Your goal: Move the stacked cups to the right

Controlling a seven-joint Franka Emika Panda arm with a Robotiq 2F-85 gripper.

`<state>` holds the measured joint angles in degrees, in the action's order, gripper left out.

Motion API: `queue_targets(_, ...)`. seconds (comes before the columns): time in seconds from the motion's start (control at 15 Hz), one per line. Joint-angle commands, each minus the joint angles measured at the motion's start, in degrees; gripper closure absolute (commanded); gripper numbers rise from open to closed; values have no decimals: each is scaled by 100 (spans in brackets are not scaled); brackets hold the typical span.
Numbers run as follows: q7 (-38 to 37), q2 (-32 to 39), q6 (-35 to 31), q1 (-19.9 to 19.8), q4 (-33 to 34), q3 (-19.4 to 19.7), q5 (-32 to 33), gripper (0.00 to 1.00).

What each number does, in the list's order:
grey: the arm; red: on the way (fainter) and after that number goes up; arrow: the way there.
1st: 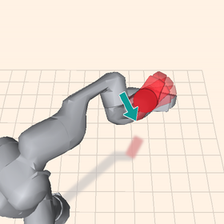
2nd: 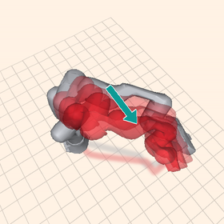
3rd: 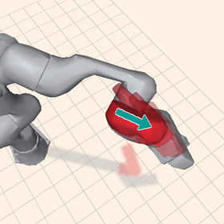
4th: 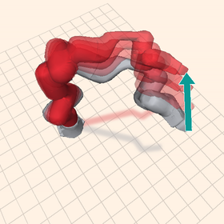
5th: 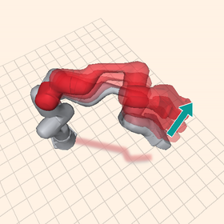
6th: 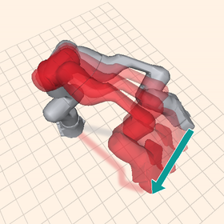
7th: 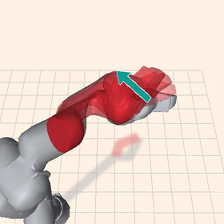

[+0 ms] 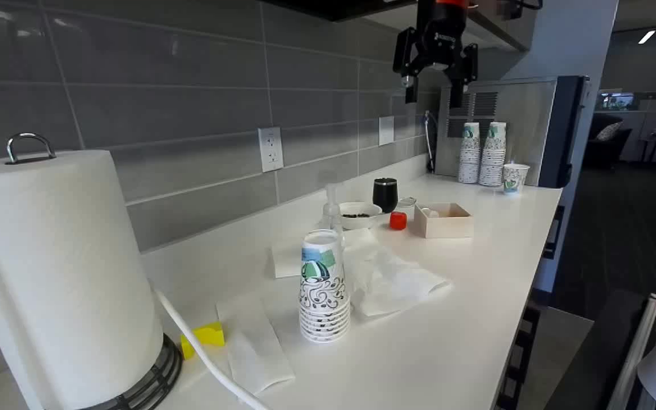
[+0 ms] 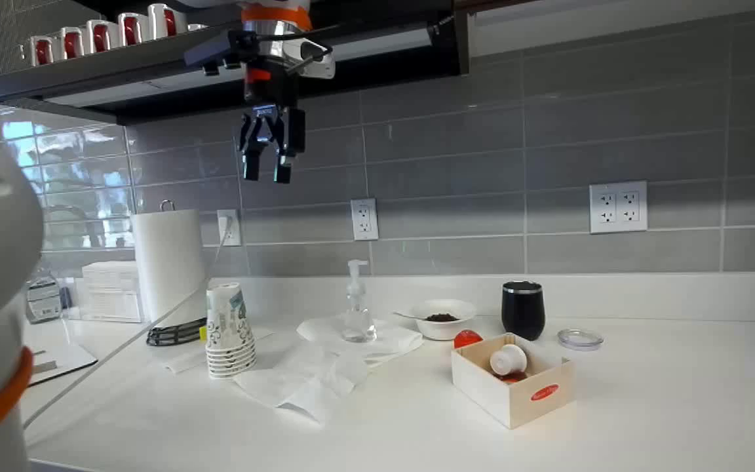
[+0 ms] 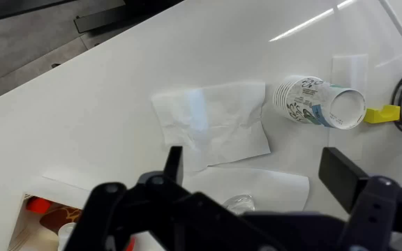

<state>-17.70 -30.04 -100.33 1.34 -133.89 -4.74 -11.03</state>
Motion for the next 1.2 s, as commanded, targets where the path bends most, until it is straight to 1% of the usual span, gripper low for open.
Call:
queue_targets(0.0, 15, 2, 18, -40, 15, -31, -13, 0)
queue_targets(0.53, 15, 2, 17, -40, 15, -31, -13, 0)
queue_targets(0.73, 3, 151, -177, -9, -101, -136, 43, 0)
queue_targets(0.93, -6, 247, -497, 79, -349, -301, 4, 0)
queue_targets(1.13, -57, 431, -1203, 185, -628, -493, -34, 0)
